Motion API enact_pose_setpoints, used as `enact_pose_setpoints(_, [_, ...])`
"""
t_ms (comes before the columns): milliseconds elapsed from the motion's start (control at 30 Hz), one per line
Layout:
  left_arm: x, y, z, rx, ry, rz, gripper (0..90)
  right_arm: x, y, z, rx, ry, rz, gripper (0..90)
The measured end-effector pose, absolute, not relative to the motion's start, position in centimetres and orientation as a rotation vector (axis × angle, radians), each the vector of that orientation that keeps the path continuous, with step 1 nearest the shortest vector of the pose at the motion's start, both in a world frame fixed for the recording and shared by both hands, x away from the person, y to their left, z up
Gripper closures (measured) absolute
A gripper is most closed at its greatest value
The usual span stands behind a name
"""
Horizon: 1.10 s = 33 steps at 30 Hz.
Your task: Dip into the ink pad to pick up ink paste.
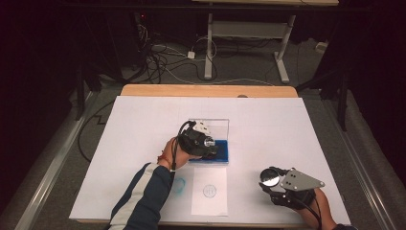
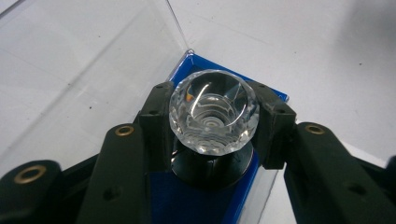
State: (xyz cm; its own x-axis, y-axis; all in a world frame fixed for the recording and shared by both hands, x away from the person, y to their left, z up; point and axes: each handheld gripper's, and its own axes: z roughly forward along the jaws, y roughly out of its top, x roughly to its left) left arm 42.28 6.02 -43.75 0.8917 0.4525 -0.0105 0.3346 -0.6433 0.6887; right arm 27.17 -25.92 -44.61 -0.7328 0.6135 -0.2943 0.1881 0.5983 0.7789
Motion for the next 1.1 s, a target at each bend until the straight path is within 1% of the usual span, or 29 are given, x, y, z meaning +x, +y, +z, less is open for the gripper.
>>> enact_pose_setpoints(200, [41.98,5.71,-43.56,2.364,0.538,0.252,54.1,27.23,-25.93,-44.67,0.634,2.281,1.022,38.2])
enact_pose_setpoints(1100, [42.20,5.54,-43.45,2.386,0.541,0.259,54.1,27.23,-25.93,-44.69,0.635,2.288,1.020,38.2])
